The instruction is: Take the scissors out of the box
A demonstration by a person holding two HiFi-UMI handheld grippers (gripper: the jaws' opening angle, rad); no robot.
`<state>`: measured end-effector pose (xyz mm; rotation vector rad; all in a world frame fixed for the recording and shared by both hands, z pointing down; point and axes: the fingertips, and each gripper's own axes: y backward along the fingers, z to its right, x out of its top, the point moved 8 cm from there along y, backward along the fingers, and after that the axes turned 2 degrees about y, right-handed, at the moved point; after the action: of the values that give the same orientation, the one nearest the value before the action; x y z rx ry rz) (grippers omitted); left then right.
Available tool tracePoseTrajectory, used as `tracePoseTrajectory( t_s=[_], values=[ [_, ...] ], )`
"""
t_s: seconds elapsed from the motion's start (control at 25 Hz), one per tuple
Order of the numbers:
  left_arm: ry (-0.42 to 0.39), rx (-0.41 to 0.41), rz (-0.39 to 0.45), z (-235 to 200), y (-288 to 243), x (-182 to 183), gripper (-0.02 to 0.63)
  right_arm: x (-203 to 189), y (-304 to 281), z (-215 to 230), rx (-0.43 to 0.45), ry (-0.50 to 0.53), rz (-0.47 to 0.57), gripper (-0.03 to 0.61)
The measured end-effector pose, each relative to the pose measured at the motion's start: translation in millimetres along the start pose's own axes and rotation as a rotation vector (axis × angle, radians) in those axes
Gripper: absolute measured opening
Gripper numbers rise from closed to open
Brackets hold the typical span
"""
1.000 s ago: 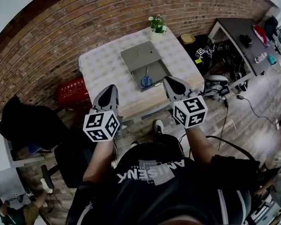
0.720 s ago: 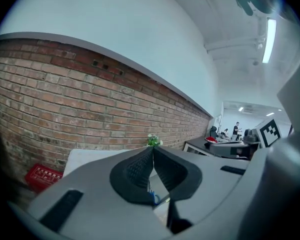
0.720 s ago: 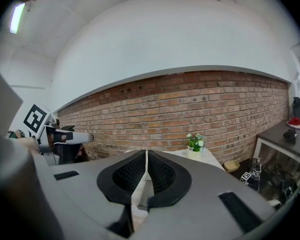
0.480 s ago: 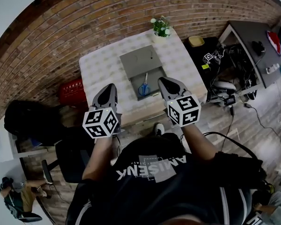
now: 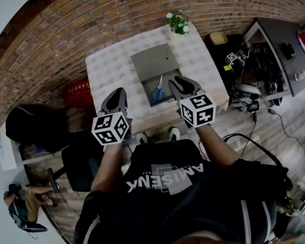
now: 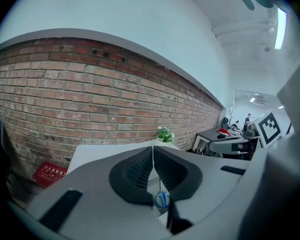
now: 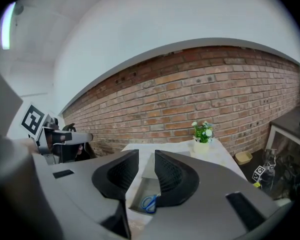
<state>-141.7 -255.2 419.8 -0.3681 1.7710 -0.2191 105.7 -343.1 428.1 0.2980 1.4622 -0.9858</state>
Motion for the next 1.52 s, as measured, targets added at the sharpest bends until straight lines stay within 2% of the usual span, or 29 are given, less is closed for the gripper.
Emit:
tracePoseTrajectory(
  t_s=[0.28,0.44,0.56,0.88,1.08,1.52],
  values=[
    [0.029,-0.017,-0.063,-34.7,-20.3,-15.8,0.014,-20.7,-38.6,-3.9,-0.06,-0.047,-0.1,0.134],
    [0.051,-0.05,-0.123,-50.3,-29.6,-28.7,0.014,-40.9,-59.5,-10.2,-0.087,-0.13,-0.156,0.152],
    [0.066,-0.047,-0.155,-62.6,-33.5,-37.9,0.014,-53.9,-72.0,-15.1,-0.11,-0.181,-0.184,0.16],
    [0.118,-0.051,-0.244,-88.8,-50.3,-61.3,0.014,-81.2,-101.4,-23.5,-0.168,-0.226,-0.283,0.163],
    [0.124,-0.052,-0.303,-100.0,-63.4,-78.0,0.014,-101.9,-115.7,-28.4,-0.196,-0.279,-0.33,0.181],
    [0.154,-0.114,-0.418,-114.2,-88.6,-108.3,0.019,-142.3,-138.7,-27.2,-0.303,-0.326,-0.457,0.198]
  ],
)
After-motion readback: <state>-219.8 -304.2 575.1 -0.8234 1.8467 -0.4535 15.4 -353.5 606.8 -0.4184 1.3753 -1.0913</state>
